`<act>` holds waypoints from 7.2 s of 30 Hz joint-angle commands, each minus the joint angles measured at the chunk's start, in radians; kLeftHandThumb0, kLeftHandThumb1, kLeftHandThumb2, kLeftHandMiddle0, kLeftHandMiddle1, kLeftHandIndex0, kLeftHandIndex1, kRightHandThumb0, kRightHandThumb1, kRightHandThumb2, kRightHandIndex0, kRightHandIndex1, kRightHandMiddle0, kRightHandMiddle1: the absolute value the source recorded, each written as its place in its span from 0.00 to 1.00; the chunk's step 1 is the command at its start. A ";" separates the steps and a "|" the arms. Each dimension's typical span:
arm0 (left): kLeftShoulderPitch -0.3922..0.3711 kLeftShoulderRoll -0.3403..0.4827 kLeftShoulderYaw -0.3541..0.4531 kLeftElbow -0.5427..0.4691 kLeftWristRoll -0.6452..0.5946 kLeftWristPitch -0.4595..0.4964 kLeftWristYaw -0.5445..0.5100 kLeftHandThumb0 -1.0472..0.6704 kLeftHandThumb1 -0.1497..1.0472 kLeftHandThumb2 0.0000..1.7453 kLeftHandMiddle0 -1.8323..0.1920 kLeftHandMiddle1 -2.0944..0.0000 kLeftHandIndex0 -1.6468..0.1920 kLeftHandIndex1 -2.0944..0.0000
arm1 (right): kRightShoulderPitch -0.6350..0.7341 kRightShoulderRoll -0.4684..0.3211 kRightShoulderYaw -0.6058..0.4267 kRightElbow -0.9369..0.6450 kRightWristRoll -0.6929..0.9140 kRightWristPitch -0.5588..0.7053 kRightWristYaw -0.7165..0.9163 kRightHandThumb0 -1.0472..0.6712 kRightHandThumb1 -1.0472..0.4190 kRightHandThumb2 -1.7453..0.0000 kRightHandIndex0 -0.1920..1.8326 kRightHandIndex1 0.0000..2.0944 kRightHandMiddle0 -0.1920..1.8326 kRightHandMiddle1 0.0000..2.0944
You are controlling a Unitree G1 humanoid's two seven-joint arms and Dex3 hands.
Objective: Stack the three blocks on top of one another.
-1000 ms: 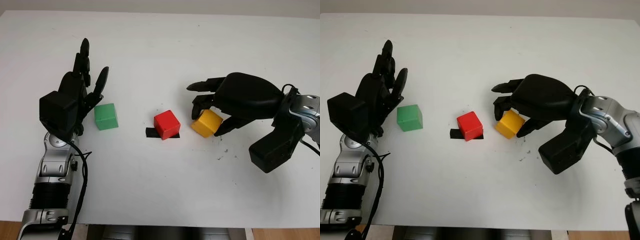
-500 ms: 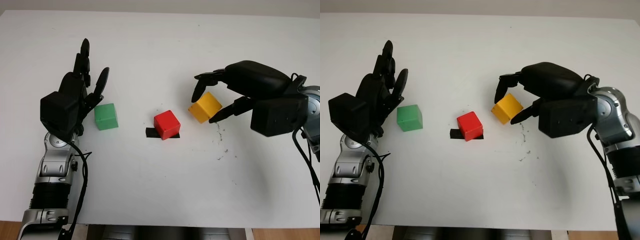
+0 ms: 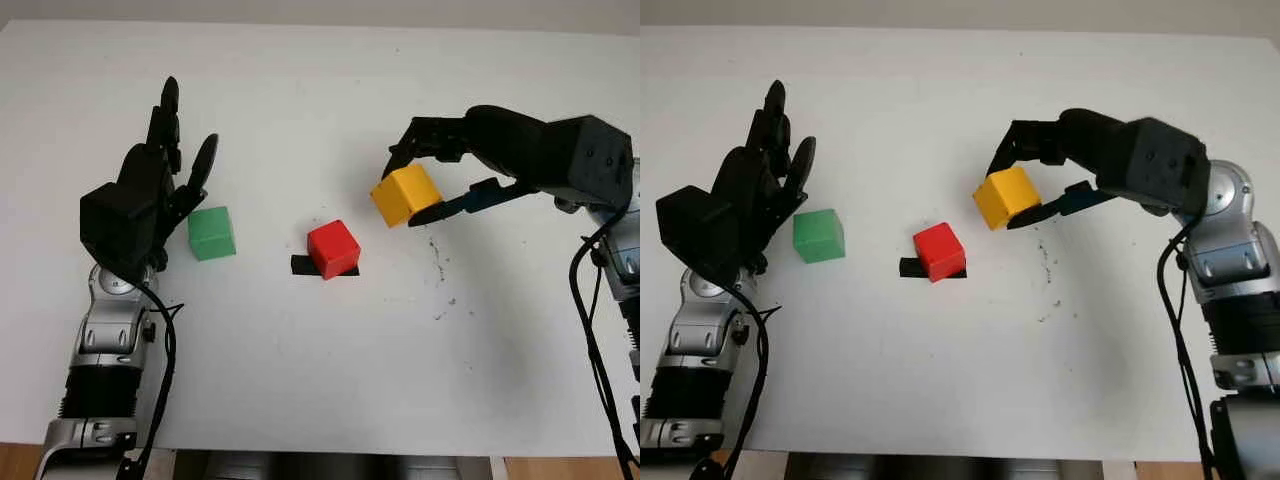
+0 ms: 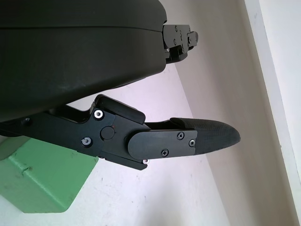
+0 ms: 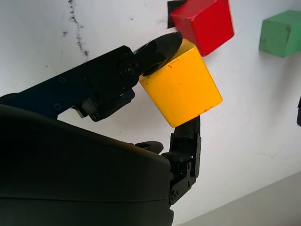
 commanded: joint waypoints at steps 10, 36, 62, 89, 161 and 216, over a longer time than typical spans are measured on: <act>0.002 -0.009 0.008 0.007 -0.005 -0.025 0.016 0.11 1.00 0.27 0.98 0.97 0.96 0.97 | -0.155 0.051 0.084 -0.057 -0.064 0.069 0.072 0.42 0.12 0.97 0.29 0.03 0.30 0.71; 0.021 -0.007 0.007 -0.027 -0.004 -0.005 0.014 0.11 1.00 0.27 0.99 0.97 0.97 0.98 | -0.114 0.128 0.115 -0.041 -0.074 0.177 0.090 0.36 0.11 0.97 0.28 0.03 0.28 0.79; 0.016 -0.019 0.000 -0.035 0.009 -0.004 0.025 0.12 1.00 0.27 0.98 0.97 0.95 0.97 | -0.052 0.139 0.146 -0.127 -0.126 0.235 0.066 0.36 0.10 0.97 0.28 0.02 0.28 0.78; 0.036 -0.015 0.002 -0.058 0.013 0.019 0.019 0.10 1.00 0.28 0.99 0.97 0.97 0.98 | -0.042 0.168 0.155 -0.127 -0.123 0.254 0.041 0.35 0.10 0.97 0.29 0.03 0.27 0.80; 0.171 0.470 0.018 -0.420 0.305 0.117 -0.299 0.13 0.97 0.03 0.92 0.99 0.79 0.97 | 0.110 0.211 -0.223 -0.260 0.225 0.365 -0.265 0.15 0.00 0.65 0.00 0.00 0.01 0.01; 0.229 0.445 -0.179 -0.276 0.725 -0.021 -0.080 0.13 0.99 0.03 0.88 0.96 0.63 0.89 | 0.143 0.203 -0.220 -0.307 0.230 0.395 -0.301 0.17 0.00 0.65 0.00 0.00 0.01 0.02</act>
